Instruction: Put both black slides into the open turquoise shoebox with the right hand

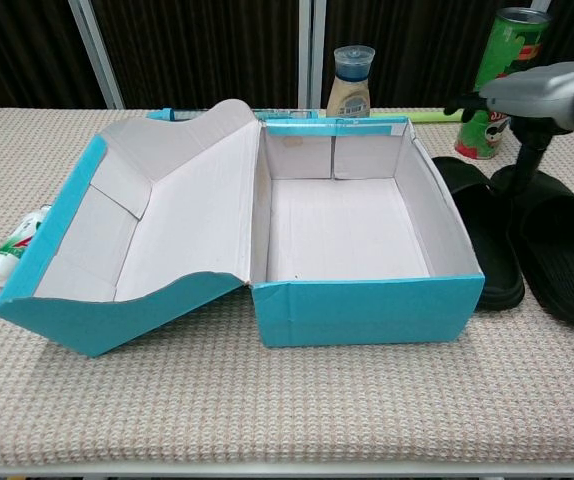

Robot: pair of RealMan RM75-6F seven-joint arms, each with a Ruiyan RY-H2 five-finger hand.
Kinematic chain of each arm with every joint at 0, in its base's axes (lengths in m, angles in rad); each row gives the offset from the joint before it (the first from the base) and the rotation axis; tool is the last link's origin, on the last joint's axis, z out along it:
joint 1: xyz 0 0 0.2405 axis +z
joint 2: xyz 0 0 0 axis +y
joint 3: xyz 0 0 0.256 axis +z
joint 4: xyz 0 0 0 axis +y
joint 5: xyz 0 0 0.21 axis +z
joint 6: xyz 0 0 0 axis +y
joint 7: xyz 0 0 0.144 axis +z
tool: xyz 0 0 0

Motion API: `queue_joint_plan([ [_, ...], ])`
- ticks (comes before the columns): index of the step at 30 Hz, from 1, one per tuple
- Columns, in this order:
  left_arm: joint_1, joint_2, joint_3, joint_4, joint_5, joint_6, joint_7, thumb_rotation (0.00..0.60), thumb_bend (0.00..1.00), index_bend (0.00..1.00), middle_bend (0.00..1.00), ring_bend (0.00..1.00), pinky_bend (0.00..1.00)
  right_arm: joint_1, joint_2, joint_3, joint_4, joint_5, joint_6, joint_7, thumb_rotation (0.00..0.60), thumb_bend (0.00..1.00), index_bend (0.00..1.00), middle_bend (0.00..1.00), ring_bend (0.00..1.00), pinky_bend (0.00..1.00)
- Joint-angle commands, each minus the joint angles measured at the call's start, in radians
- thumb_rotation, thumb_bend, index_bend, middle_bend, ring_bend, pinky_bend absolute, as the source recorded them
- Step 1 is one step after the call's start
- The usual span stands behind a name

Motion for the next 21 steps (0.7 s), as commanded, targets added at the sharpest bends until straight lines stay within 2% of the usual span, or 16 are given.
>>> queue_joint_plan([
  [1, 0.000, -0.002, 0.000, 0.003, -0.002, -0.002, -0.004, 0.600, 0.00, 0.22, 0.14, 0.08, 0.05, 0.105, -0.089, -0.022, 0.098, 0.141, -0.004, -0.106, 0.600, 0.03, 0.00, 0.11, 0.74, 0.88],
  [7, 0.001, -0.005, 0.000, 0.014, -0.006, -0.006, -0.015, 0.600, 0.00, 0.22, 0.14, 0.08, 0.05, 0.198, -0.153, -0.069, 0.171, 0.260, 0.023, -0.222, 0.600, 0.03, 0.00, 0.11, 0.74, 0.88],
  [14, 0.005, -0.007, 0.000, 0.022, -0.011, -0.006, -0.024, 0.600, 0.00, 0.22, 0.14, 0.08, 0.05, 0.238, -0.180, -0.109, 0.216, 0.316, 0.057, -0.281, 0.600, 0.04, 0.00, 0.12, 0.74, 0.88],
  [21, 0.006, -0.007, 0.001, 0.018, -0.010, -0.006, -0.022, 0.600, 0.00, 0.22, 0.14, 0.08, 0.05, 0.261, -0.196, -0.129, 0.263, 0.352, 0.033, -0.310, 0.600, 0.06, 0.00, 0.12, 0.74, 0.88],
])
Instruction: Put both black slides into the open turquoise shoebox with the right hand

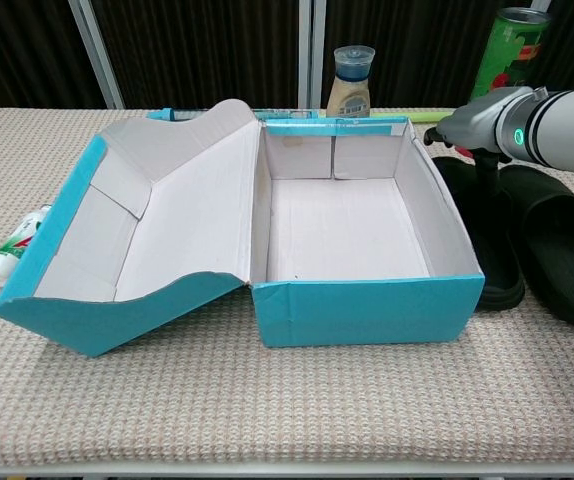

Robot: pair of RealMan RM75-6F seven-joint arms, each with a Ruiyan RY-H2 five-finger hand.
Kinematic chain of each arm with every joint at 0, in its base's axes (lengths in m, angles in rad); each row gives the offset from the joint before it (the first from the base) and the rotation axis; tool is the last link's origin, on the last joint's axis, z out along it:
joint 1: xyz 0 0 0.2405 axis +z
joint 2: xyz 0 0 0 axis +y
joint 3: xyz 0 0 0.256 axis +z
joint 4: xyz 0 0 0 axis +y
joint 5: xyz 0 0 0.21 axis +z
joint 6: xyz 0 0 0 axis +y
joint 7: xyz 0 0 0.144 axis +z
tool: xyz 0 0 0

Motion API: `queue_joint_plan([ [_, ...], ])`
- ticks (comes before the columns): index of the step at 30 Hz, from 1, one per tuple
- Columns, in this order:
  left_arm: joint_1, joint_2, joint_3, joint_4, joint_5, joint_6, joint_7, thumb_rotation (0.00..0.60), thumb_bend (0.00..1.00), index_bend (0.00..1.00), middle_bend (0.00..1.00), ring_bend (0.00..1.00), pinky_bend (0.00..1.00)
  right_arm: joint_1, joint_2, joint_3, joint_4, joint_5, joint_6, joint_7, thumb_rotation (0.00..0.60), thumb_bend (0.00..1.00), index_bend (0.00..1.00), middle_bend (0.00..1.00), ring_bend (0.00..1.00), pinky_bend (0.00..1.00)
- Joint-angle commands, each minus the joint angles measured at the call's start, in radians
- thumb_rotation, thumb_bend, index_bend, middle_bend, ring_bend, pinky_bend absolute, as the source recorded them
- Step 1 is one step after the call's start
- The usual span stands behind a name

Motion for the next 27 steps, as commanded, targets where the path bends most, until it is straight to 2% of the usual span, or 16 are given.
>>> queue_joint_plan([
  [1, 0.001, 0.001, 0.000, -0.001, -0.001, -0.001, 0.001, 0.600, 0.00, 0.22, 0.14, 0.08, 0.05, 0.013, -0.011, -0.014, 0.022, 0.014, -0.014, -0.019, 0.600, 0.07, 0.00, 0.12, 0.74, 0.88],
  [8, 0.001, 0.001, -0.002, -0.003, -0.006, -0.003, 0.005, 0.600, 0.00, 0.22, 0.14, 0.08, 0.05, 0.036, -0.039, -0.056, 0.071, 0.029, -0.030, -0.072, 0.600, 0.12, 0.04, 0.12, 0.74, 0.88],
  [17, 0.000, 0.003, -0.002, -0.004, -0.006, -0.007, 0.006, 0.600, 0.00, 0.22, 0.14, 0.08, 0.05, 0.027, -0.071, -0.079, 0.126, -0.017, -0.072, -0.046, 0.600, 0.17, 0.13, 0.18, 0.75, 0.89],
  [22, -0.001, 0.008, 0.002, -0.007, -0.001, -0.012, -0.016, 0.600, 0.00, 0.22, 0.14, 0.08, 0.05, 0.014, -0.079, -0.091, 0.158, -0.104, -0.098, 0.005, 0.600, 0.25, 0.34, 0.28, 0.77, 0.90],
  [27, 0.001, 0.008, 0.001, -0.010, -0.002, -0.007, -0.009, 0.600, 0.00, 0.22, 0.14, 0.08, 0.05, -0.021, -0.067, -0.086, 0.184, -0.242, -0.124, 0.121, 0.600, 0.27, 0.51, 0.36, 0.80, 0.93],
])
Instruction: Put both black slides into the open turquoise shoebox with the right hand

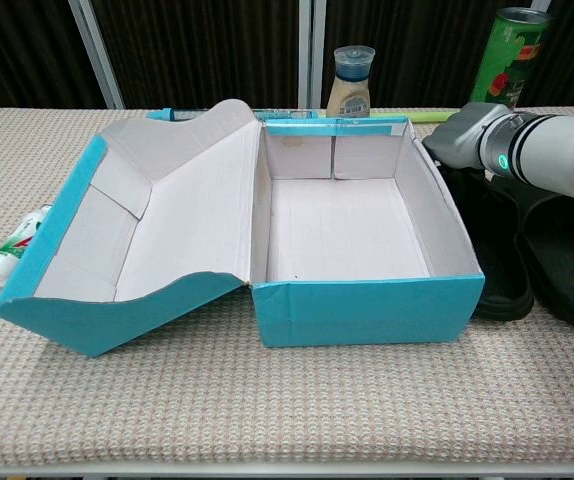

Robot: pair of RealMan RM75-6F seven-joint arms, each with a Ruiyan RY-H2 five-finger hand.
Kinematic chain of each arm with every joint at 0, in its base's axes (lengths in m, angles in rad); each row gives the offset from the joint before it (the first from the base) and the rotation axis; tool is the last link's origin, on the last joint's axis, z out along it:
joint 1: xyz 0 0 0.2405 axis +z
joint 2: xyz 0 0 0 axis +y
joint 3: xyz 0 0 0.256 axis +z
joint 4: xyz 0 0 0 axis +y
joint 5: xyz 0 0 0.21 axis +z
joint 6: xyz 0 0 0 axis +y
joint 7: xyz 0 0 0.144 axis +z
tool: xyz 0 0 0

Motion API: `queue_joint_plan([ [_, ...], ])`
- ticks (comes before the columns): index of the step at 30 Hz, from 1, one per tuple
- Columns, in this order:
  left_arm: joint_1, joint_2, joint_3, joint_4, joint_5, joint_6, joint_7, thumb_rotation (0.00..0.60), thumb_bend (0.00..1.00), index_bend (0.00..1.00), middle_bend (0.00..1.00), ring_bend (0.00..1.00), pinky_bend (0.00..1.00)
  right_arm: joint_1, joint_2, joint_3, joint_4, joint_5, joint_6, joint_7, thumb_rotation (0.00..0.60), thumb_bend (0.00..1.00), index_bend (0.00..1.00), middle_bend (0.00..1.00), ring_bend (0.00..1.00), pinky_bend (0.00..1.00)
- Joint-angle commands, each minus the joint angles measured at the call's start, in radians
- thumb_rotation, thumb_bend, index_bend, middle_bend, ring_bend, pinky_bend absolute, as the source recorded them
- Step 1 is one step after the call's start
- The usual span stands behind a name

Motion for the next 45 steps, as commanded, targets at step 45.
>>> queue_joint_plan([
  [45, 0.004, 0.034, -0.002, -0.055, 0.024, 0.032, 0.036, 0.600, 0.00, 0.22, 0.14, 0.08, 0.05, -0.189, 0.200, 0.294, -0.218, -0.798, -0.240, 1.315, 0.600, 0.28, 0.59, 0.41, 0.82, 0.94],
])
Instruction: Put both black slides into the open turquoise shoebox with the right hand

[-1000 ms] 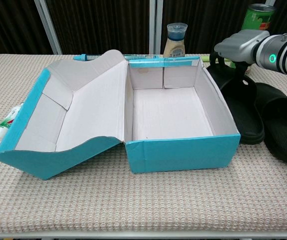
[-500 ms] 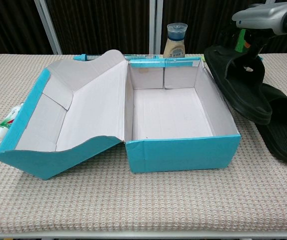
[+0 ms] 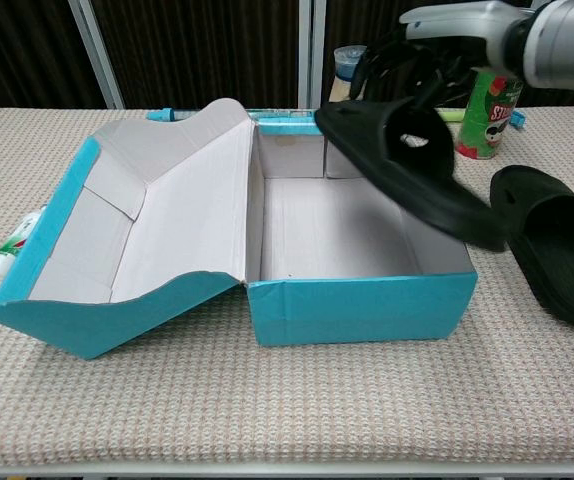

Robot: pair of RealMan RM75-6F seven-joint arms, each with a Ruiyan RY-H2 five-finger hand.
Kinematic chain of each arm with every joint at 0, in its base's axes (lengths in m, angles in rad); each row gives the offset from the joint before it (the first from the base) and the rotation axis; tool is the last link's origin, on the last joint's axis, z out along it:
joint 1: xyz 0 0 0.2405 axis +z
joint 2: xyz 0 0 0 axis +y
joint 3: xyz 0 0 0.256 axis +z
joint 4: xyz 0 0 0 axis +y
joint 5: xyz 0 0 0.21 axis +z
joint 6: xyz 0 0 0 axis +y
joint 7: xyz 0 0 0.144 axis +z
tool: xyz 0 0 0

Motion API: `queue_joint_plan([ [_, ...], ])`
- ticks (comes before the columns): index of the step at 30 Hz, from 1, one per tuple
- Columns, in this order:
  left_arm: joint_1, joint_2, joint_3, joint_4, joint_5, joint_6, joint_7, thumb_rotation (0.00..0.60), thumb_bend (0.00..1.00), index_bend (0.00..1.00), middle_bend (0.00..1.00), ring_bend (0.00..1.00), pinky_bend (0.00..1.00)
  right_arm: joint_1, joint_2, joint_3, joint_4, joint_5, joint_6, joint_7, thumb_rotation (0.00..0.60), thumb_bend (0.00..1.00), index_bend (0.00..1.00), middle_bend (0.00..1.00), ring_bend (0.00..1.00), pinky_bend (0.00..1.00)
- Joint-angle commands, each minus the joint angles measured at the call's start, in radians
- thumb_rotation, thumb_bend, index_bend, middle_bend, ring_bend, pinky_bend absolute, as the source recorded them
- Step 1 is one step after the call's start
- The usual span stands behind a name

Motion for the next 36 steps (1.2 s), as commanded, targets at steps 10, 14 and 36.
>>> queue_joint_plan([
  [10, 0.014, 0.001, 0.004, 0.021, -0.005, 0.008, -0.037, 0.600, 0.00, 0.22, 0.14, 0.08, 0.05, 0.061, -0.298, 0.047, 0.163, 0.022, 0.164, -0.020, 0.600, 0.28, 0.59, 0.41, 0.82, 0.94],
  [14, 0.012, 0.000, 0.005, 0.024, -0.001, 0.005, -0.039, 0.600, 0.00, 0.22, 0.14, 0.08, 0.05, 0.065, -0.374, 0.056, 0.216, 0.029, 0.218, -0.032, 0.600, 0.28, 0.58, 0.42, 0.82, 0.95],
  [36, 0.011, -0.009, 0.007, 0.043, 0.000, -0.008, -0.067, 0.600, 0.00, 0.22, 0.14, 0.08, 0.05, 0.008, -0.666, 0.024, 0.564, -0.121, 0.378, 0.161, 0.600, 0.28, 0.57, 0.41, 0.82, 0.95],
])
